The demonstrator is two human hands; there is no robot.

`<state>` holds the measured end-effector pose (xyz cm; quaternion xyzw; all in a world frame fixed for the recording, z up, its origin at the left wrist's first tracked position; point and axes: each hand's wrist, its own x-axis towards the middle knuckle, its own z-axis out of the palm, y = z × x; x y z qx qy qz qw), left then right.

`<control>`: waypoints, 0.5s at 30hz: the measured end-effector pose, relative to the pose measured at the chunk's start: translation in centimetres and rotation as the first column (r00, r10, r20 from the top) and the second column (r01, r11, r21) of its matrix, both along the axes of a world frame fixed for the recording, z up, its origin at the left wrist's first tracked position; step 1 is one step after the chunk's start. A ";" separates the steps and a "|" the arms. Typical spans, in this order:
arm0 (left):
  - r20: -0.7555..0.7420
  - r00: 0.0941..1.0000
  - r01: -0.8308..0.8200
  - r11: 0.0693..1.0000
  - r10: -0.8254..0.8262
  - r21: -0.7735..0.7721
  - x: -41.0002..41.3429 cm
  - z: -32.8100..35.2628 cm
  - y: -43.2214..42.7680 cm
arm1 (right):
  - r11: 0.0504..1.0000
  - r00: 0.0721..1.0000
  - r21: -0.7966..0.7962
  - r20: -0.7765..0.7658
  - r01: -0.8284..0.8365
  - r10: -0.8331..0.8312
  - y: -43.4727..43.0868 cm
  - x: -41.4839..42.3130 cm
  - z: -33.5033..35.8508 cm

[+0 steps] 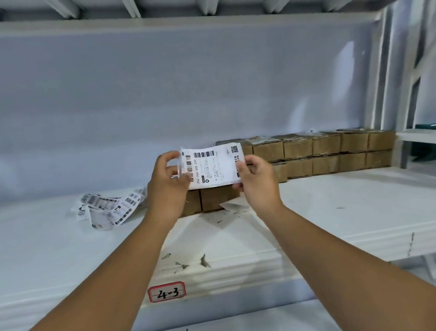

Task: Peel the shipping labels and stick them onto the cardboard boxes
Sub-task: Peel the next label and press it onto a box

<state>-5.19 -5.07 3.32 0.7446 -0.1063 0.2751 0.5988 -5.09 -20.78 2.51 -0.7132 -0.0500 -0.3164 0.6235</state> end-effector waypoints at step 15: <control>0.048 0.997 -0.057 0.998 0.056 0.012 -0.9 -1.3 -0.3 | 0.913 0.983 -0.364 0.067 0.186 -0.173 -0.6 -0.4 -1.9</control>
